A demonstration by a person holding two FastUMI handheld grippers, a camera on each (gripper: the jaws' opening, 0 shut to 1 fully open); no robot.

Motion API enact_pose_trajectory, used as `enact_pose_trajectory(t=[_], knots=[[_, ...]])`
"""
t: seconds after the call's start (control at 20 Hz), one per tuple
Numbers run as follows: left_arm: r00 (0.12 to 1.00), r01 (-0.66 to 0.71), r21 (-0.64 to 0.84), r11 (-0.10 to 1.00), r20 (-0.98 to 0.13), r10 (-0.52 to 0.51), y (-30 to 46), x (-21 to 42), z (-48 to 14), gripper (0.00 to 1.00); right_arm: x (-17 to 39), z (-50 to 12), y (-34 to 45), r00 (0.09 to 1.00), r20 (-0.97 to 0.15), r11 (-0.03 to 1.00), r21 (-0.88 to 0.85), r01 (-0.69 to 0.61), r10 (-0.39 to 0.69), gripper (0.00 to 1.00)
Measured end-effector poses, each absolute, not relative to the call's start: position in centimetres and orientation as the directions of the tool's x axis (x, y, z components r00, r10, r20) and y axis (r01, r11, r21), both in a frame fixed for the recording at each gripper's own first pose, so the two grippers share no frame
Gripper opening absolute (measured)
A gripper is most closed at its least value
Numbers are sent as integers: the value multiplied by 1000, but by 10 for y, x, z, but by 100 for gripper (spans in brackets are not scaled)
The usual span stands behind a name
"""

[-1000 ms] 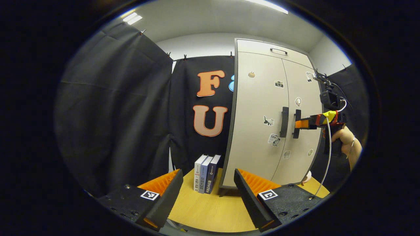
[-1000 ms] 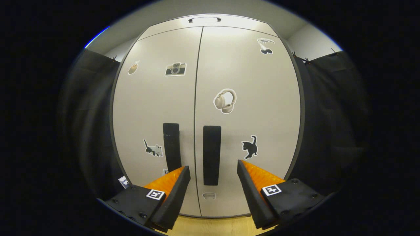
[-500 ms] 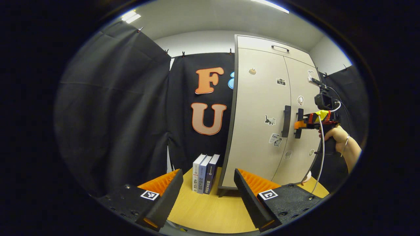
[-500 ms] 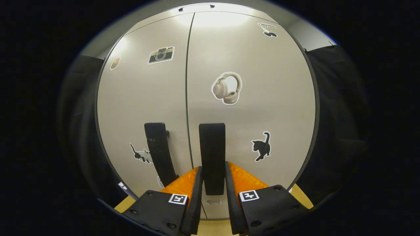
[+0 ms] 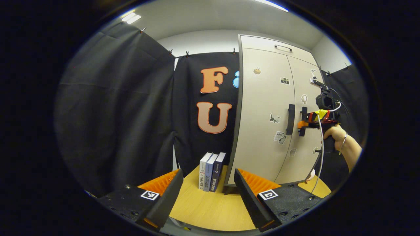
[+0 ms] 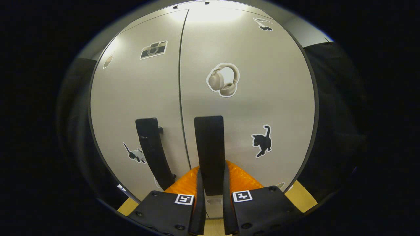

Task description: Open the right door of the double-door shoe cabinet with the right hand, and open the left door with the left hand.

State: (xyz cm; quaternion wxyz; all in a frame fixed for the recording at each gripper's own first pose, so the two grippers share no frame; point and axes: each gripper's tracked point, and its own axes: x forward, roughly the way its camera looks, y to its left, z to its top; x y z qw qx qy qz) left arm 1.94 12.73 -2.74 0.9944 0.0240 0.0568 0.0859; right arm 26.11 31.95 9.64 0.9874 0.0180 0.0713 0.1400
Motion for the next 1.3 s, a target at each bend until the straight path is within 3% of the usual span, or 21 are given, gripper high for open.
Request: enact_pose_trajectory(t=[0.1,0.15,0.7,0.8,1.3], knots=[[980,-164,62,985,-105,169,127,15,-28,95,260,96,319,950,-124,958,45,-284,287,30],[980,-165,63,984,-104,171,127,13,-29,95,255,97,317,948,-113,955,37,-296,298,21],[984,-153,18,988,-88,154,107,-24,-26,95,223,100,291,932,-111,938,7,-347,346,21],[985,-153,22,988,-78,154,104,-32,-21,95,219,98,290,922,-115,929,67,-364,369,8],[991,-120,29,992,-54,122,70,-55,-10,95,204,98,254,924,-111,930,21,-367,367,8]])
